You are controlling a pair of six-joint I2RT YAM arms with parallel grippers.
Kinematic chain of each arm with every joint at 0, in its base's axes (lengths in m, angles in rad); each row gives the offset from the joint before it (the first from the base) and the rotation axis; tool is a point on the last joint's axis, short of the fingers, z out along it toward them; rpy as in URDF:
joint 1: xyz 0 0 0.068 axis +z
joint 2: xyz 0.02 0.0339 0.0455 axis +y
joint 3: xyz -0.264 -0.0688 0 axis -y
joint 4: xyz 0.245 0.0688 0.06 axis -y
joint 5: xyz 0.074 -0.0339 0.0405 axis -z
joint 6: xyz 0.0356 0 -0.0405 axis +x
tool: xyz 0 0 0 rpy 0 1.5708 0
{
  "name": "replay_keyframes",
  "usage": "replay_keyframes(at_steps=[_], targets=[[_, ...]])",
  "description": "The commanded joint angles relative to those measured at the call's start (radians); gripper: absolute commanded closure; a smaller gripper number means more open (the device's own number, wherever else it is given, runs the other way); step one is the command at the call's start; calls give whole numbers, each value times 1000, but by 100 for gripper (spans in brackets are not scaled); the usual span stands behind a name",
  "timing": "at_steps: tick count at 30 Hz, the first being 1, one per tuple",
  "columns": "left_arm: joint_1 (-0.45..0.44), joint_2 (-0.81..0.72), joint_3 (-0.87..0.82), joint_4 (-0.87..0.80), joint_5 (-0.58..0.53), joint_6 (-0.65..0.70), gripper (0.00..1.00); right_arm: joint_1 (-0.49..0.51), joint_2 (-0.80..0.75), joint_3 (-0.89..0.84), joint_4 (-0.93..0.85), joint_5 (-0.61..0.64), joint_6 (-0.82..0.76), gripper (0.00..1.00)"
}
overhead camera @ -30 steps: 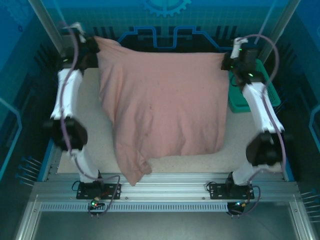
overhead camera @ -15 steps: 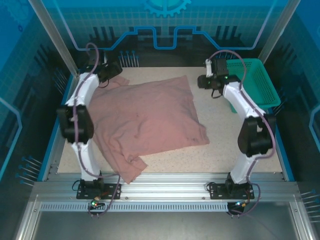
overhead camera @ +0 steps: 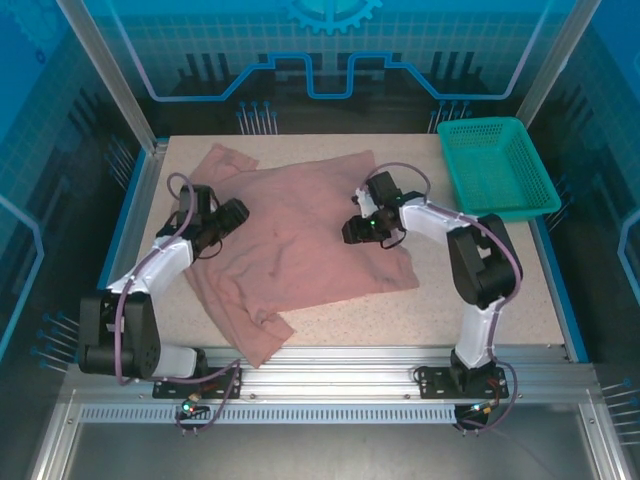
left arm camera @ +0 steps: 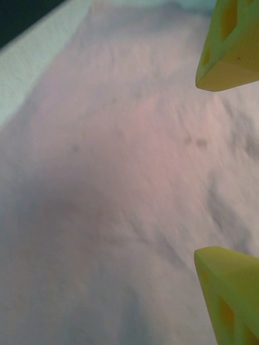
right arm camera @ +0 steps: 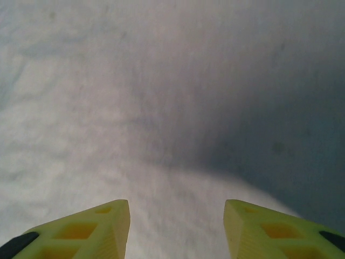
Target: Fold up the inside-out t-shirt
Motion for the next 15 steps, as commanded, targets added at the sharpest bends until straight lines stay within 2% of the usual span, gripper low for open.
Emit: replay_keyframes(at_steps=[1,10,12,15], targets=[[13,87,15,50,-12,1,22,-35,78,61,-16,-14,65,52],[-19,434,210,10,145,45,22,-196,102,17,-46,6,142,56],[-35,487,253,6,157,45,21,-246,89,-17,4,-83,174,57],[-64,563,335,-16,176,49,21,-269,84,-19,16,-102,203,59]])
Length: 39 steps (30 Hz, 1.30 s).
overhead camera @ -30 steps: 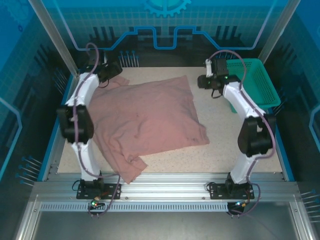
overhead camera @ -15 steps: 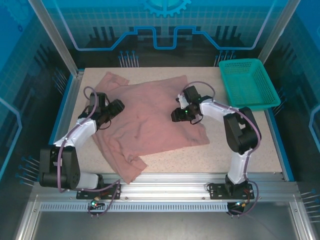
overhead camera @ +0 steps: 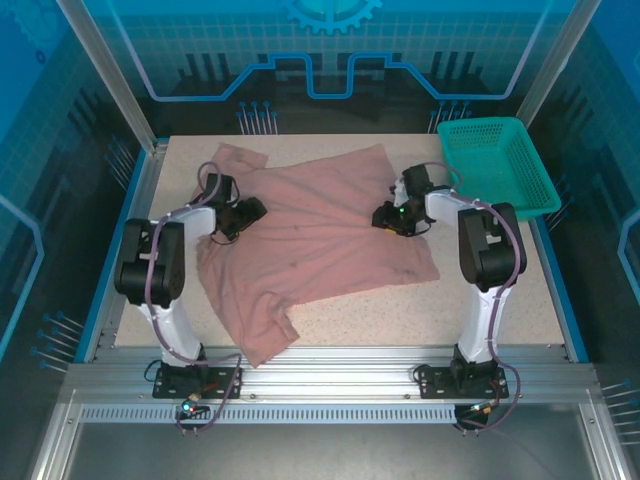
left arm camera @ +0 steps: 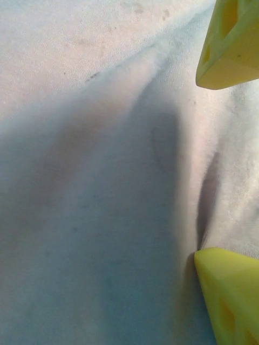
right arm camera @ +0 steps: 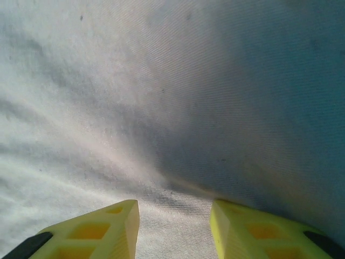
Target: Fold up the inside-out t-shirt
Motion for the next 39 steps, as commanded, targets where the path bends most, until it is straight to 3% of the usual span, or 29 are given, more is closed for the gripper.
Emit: replay_keyframes(at_steps=[1,6,14,17,21,25,30,39], targets=[[-41,92,79,-46,72,30,21,-21,-1,-24,-25,-5,51,59],[-56,187,234,-126,79,65,20,-59,-46,-27,-39,87,72,60],[-39,289,471,-304,46,188,20,-74,-98,-24,-35,61,42,59],[-25,203,447,-308,65,208,20,-32,-142,-21,-54,65,-22,57],[-11,12,291,-238,73,205,19,9,-205,-50,-77,113,-85,53],[71,-45,214,-141,83,145,19,19,-190,-46,-63,96,-87,52],[142,133,408,-188,42,115,19,56,-171,-29,-41,85,-83,52],[134,459,797,-331,61,105,20,73,-209,-60,-29,89,-66,51]])
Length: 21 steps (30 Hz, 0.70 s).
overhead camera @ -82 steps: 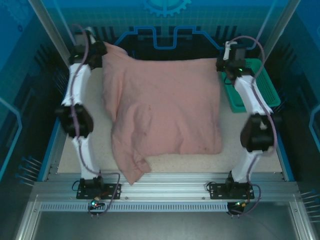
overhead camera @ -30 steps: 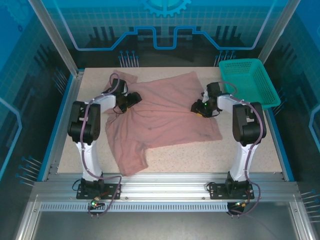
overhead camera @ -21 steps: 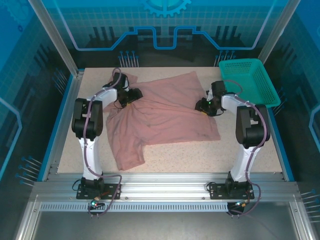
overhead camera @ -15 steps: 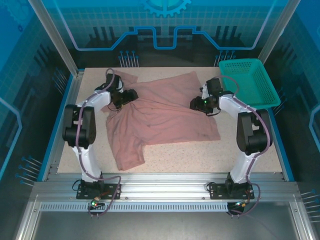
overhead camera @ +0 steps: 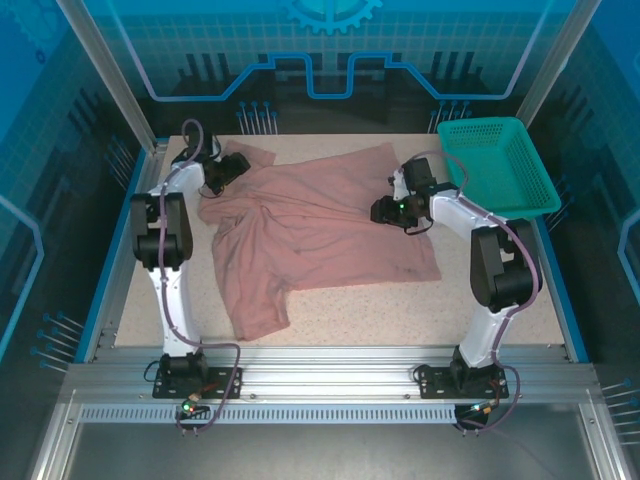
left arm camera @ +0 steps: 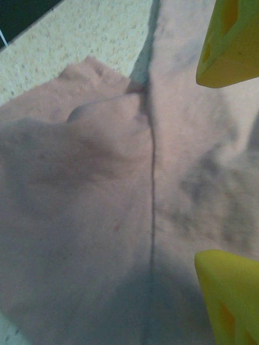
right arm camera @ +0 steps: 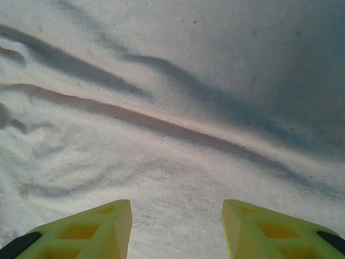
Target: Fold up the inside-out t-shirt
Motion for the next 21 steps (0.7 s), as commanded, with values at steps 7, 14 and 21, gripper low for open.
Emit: replay_keyframes(at_steps=[7,14,21], targets=[[-72,295,474,-297,18,16,21,19,-90,-54,21,-7,30,52],[-87,537,874,-388,37,-10,22,32,-154,-51,-5,52,32,51],[-84,511,928,-249,69,1,18,32,-65,14,30,81,25,49]])
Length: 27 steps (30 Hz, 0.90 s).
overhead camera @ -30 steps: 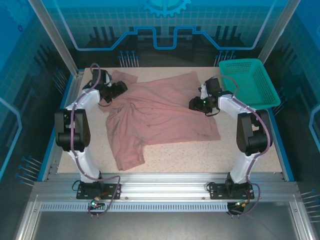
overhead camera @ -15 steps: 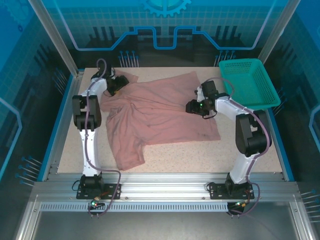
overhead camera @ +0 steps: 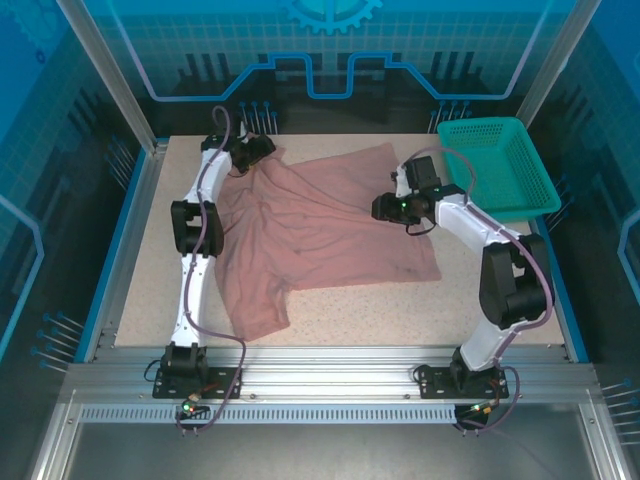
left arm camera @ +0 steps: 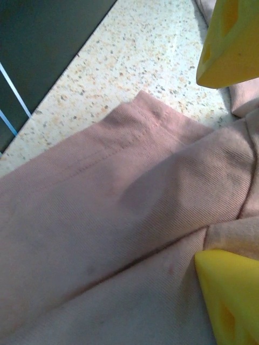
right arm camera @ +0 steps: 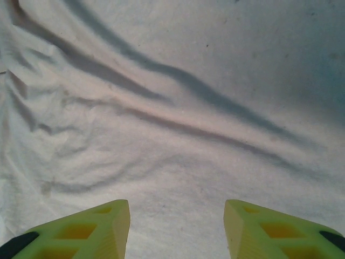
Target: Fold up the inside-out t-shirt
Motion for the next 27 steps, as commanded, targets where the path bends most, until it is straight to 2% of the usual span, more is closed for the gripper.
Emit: replay_keyframes(at_steps=[1,5,9,12,17,22,27], targets=[[6,-29,37,38,38,11,17,7,68,64,35,19,7,48],[8,-209,-138,101,40,18,14,8,172,152,144,24,41,41],[8,-421,-434,184,41,-7,13,-5,314,285,187,40,102,26],[18,-572,-707,277,46,-55,12,-25,419,395,200,-5,183,20],[52,-738,-1056,392,69,-93,11,-52,608,588,205,-101,277,19],[87,-770,-1221,442,106,-95,11,-72,719,701,176,-119,341,22],[113,-680,-1201,390,122,-70,11,-95,728,690,130,-77,405,25]])
